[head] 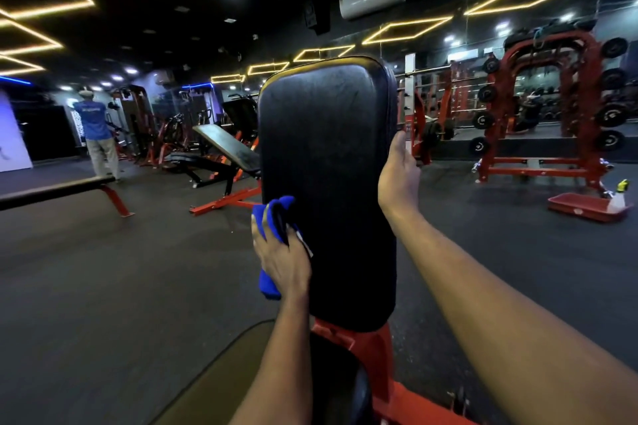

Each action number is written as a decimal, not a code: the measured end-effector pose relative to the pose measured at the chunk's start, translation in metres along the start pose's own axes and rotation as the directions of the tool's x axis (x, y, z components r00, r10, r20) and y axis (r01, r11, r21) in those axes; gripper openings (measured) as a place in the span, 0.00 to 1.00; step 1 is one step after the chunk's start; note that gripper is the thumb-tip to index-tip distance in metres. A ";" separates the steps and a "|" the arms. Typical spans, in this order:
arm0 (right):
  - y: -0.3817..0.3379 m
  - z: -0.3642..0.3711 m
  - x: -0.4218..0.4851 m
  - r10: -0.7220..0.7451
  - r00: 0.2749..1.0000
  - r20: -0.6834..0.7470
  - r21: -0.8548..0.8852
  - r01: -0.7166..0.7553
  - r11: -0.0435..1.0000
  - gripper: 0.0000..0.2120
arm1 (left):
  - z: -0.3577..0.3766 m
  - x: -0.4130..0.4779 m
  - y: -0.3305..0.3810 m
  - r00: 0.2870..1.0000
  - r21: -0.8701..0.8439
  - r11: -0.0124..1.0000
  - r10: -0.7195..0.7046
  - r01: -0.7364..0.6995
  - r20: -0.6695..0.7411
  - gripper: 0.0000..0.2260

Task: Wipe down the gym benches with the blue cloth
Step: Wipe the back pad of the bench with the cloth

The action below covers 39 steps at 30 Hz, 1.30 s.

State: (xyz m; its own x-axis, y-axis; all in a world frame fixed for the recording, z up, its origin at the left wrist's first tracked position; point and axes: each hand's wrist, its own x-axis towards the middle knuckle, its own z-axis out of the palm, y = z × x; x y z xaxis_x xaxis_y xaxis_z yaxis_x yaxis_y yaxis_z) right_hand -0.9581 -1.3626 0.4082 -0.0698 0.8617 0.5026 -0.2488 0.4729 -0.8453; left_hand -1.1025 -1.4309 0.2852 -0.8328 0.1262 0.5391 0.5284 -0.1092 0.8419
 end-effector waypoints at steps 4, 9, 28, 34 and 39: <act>0.008 0.002 0.006 0.023 0.999 -0.027 0.062 -0.022 0.998 0.28 | 0.015 0.057 0.074 0.950 -0.036 0.950 0.311 -0.310 0.037 0.25; 0.009 0.002 0.006 0.096 0.995 0.029 0.143 -0.099 0.985 0.32 | 0.046 0.080 0.178 0.802 0.052 0.802 0.588 -0.595 0.103 0.26; 0.012 0.008 0.009 0.143 0.989 -0.043 0.407 -0.114 0.906 0.14 | 0.053 0.041 0.171 0.520 0.095 0.513 0.819 -0.853 0.242 0.26; 0.014 0.007 0.009 0.173 0.981 -0.084 0.330 -0.136 0.934 0.15 | 0.045 0.044 0.153 0.507 0.015 0.521 0.824 -0.854 0.255 0.28; 0.015 0.001 0.008 0.186 0.979 -0.088 0.217 -0.164 0.962 0.21 | 0.052 0.089 0.181 0.707 0.012 0.712 0.696 -0.703 0.127 0.24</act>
State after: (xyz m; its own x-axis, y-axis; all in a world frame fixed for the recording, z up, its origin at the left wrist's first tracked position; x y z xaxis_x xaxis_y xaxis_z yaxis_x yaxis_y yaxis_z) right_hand -0.9633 -1.3490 0.3992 -0.0298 0.9474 0.3185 -0.4374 0.2742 -0.8565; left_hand -1.0721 -1.3879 0.4870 -0.1999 0.1384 0.9700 0.9630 -0.1550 0.2206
